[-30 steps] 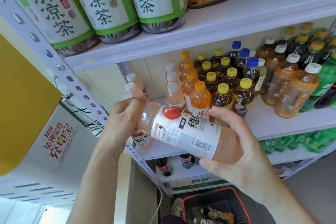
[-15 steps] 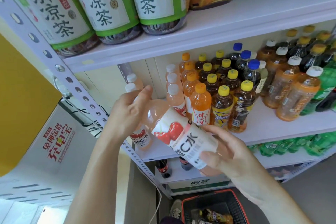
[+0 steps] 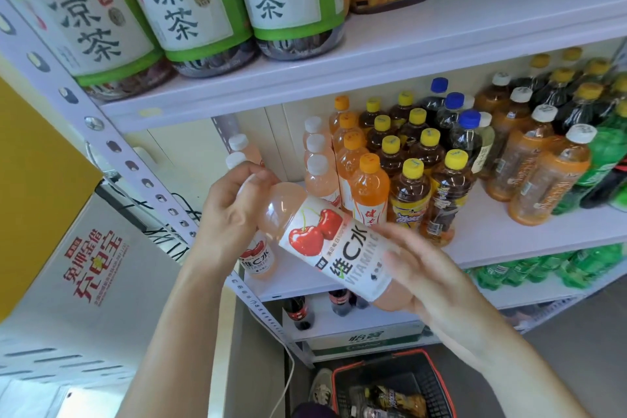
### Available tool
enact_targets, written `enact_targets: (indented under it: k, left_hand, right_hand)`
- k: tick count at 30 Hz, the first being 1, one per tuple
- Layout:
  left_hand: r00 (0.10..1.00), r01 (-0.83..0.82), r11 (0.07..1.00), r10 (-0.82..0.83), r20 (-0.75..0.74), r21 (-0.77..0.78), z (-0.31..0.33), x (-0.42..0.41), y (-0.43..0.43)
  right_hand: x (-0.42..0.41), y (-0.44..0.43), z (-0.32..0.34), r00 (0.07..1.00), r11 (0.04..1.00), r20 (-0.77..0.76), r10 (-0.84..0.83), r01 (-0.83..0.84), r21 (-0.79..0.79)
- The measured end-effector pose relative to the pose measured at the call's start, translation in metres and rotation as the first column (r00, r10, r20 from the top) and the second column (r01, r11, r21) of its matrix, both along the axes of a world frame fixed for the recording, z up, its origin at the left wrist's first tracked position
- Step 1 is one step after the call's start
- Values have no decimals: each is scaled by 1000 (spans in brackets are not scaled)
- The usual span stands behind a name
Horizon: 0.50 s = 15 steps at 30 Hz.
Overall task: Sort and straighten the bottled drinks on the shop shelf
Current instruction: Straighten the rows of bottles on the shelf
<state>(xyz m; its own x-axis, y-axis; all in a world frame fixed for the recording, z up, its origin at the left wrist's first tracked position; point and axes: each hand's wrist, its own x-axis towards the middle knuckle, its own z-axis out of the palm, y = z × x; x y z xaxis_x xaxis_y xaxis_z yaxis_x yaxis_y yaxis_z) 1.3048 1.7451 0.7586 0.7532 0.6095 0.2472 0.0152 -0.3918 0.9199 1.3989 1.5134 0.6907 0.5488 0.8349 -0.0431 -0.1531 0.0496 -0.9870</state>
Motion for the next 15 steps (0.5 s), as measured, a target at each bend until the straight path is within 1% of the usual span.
enact_targets:
  k: [1, 2, 4, 6, 9, 11, 12, 13, 15]
  left_hand:
    - [1000, 18, 1000, -19, 12, 12, 0, 0, -1]
    - [999, 38, 999, -39, 18, 17, 1, 0, -3]
    - [998, 58, 998, -58, 12, -3, 1, 0, -5]
    - [997, 65, 998, -66, -38, -15, 3, -1, -2]
    - [972, 80, 993, -60, -229, 82, 1, -1, 10]
    - [967, 58, 992, -28, -253, 115, -3, 0, 14]
    - [972, 49, 992, -22, -235, 113, -5, 0, 13]
    - [975, 50, 993, -24, -220, 111, -8, 1, 13]
    - [972, 78, 984, -40, -233, 159, -15, 7, 11]
  right_hand:
    - [1, 1, -1, 991, 997, -111, 75, -77, -11]
    - [1, 2, 0, 975, 991, -181, 128, -132, -13]
    - [-3, 6, -8, 978, 991, -163, 131, -135, -15]
    - [-8, 11, -15, 985, 996, -142, 93, -93, 12]
    - [-14, 15, -27, 998, 1000, -58, 11, -11, 15]
    - [-14, 19, -34, 998, 999, -61, -32, 32, 1]
    - [-14, 21, -38, 999, 998, -24, -49, 49, -28]
    - [-13, 24, -40, 997, 996, 53, -60, 64, -70]
    - [-9, 28, -45, 964, 971, 250, -87, 138, -197]
